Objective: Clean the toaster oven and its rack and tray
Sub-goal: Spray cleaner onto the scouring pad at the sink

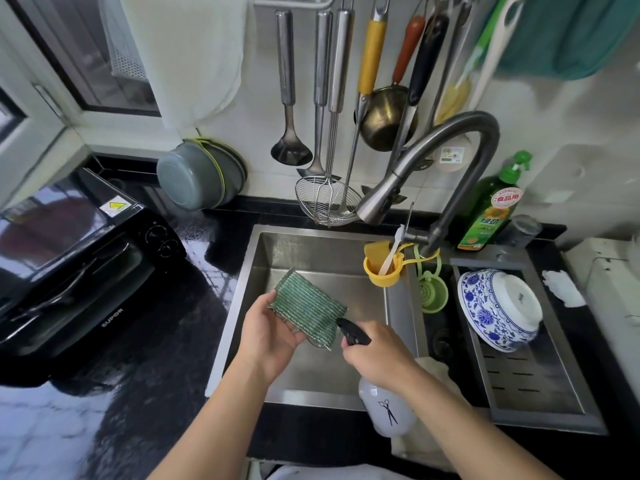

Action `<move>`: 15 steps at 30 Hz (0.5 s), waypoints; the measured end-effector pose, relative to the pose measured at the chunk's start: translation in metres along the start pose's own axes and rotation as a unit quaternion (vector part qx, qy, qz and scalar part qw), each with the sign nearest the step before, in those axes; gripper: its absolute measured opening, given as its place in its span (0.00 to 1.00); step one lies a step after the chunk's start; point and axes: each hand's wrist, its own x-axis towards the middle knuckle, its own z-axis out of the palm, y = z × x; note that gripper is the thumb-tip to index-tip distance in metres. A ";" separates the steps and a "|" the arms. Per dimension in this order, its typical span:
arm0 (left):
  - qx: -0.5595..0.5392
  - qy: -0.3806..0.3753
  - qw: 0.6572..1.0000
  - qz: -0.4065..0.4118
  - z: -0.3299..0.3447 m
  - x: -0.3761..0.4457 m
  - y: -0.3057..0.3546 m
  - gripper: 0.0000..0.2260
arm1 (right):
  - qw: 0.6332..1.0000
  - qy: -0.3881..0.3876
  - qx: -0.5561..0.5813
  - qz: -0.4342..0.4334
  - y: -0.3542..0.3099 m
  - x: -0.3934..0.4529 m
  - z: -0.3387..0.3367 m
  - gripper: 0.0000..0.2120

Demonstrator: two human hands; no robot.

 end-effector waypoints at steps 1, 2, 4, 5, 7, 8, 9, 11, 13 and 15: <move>0.000 0.000 1.000 -0.001 0.000 0.000 0.000 0.15 | 1.000 -0.006 0.010 0.004 0.000 0.000 0.000 0.07; -0.001 0.002 1.000 -0.002 0.001 -0.001 0.000 0.15 | 1.000 -0.012 0.017 0.006 0.001 0.001 0.000 0.07; -0.006 0.004 1.000 -0.007 0.003 -0.001 0.000 0.16 | 1.000 -0.012 0.020 0.012 0.003 0.002 0.001 0.06; -0.005 0.009 1.000 -0.009 0.002 -0.001 0.000 0.17 | 1.000 -0.011 0.020 0.015 0.004 0.001 0.002 0.07; -0.003 0.023 1.000 -0.012 0.001 0.000 0.001 0.18 | 0.999 -0.010 0.024 0.027 0.005 0.000 0.002 0.10; -0.003 0.022 1.000 -0.010 0.001 0.000 0.001 0.18 | 0.999 -0.009 0.037 0.036 0.006 0.000 0.001 0.10; 0.005 0.023 1.000 0.000 0.001 0.001 0.001 0.19 | 0.997 -0.009 0.058 0.046 0.008 -0.001 0.001 0.08; 0.037 0.043 0.998 0.032 0.001 0.002 -0.001 0.18 | 0.994 -0.009 0.095 0.050 0.012 -0.001 -0.002 0.07; 0.152 0.102 0.980 0.075 -0.001 0.004 -0.001 0.20 | 0.992 0.001 0.113 0.048 0.017 -0.003 -0.004 0.08; 0.321 0.142 0.931 0.096 -0.010 0.008 0.000 0.17 | 0.990 0.013 0.127 0.051 0.020 -0.005 -0.006 0.06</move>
